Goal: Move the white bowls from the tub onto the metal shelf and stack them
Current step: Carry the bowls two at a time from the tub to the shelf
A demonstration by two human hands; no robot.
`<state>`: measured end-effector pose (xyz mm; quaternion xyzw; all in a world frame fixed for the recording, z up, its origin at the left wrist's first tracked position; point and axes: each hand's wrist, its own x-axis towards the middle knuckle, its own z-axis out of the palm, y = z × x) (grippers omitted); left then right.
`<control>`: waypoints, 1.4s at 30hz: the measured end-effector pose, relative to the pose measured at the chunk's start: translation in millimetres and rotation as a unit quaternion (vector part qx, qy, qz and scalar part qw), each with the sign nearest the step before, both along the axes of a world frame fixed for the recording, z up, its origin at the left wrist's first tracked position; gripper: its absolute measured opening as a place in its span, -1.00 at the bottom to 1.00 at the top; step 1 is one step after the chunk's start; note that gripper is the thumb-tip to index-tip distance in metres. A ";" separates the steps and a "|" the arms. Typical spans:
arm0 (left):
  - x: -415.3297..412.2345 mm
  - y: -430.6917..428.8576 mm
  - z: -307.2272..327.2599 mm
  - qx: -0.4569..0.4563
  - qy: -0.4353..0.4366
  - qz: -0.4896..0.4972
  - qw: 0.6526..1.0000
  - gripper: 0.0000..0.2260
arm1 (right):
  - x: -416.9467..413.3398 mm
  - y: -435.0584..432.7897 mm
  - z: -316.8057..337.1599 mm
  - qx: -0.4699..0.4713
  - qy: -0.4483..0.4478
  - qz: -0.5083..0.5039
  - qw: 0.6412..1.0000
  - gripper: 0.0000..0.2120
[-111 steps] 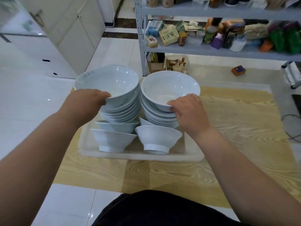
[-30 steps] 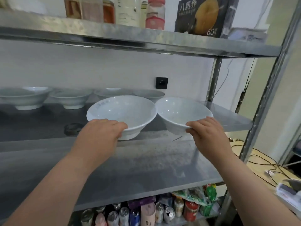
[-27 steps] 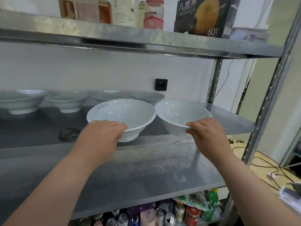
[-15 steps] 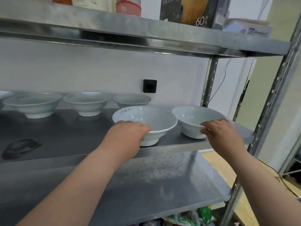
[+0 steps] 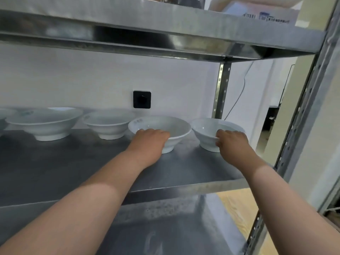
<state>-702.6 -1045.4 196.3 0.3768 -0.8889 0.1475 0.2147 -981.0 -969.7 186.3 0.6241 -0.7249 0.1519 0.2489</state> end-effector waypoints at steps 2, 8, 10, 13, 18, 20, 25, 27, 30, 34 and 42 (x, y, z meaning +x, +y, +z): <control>-16.5 -16.7 1.0 0.004 -0.005 0.012 1.000 -0.86 | -5.4 -17.3 3.7 0.050 0.018 -0.045 0.998 -0.83; -51.8 -54.6 7.3 0.016 -0.038 0.058 0.997 -0.88 | -17.8 -59.5 10.8 0.054 -0.041 -0.083 0.994 -0.38; -59.3 -62.0 10.4 0.032 -0.051 0.073 0.996 -0.88 | -23.7 -72.8 10.9 0.037 -0.046 -0.081 0.995 -0.36; -67.3 -70.4 12.9 0.047 -0.051 0.090 0.994 -0.88 | -32.8 -87.8 9.5 0.026 -0.043 -0.073 0.996 -0.41; -73.7 -80.2 1.1 -0.008 -0.025 0.121 0.992 -0.75 | -42.5 -97.2 2.2 0.037 -0.076 -0.061 0.995 -0.61; -76.4 -82.1 -1.0 -0.028 -0.030 0.139 0.990 -0.69 | -44.6 -98.8 -1.1 0.025 -0.080 -0.059 0.995 -0.65; -75.7 -87.4 -4.5 -0.051 -0.022 0.141 0.988 -0.64 | -54.1 -105.5 -8.4 -0.032 -0.060 -0.026 0.997 -0.71; -75.3 -88.0 -5.1 -0.058 -0.022 0.141 0.988 -0.63 | -56.4 -108.3 -10.7 -0.034 -0.058 -0.022 0.998 -0.72; -75.2 -87.5 -4.1 -0.055 -0.024 0.141 0.988 -0.63 | -56.5 -112.2 -12.0 -0.024 -0.058 -0.025 0.998 -0.73; -73.6 -87.3 -4.7 -0.044 -0.023 0.135 0.990 -0.62 | -54.4 -111.5 -12.4 -0.009 -0.062 -0.038 0.997 -0.72; -63.6 -57.8 8.9 0.001 0.109 0.036 0.993 -0.45 | -15.9 -67.7 7.2 -0.053 -0.172 0.027 0.983 -0.45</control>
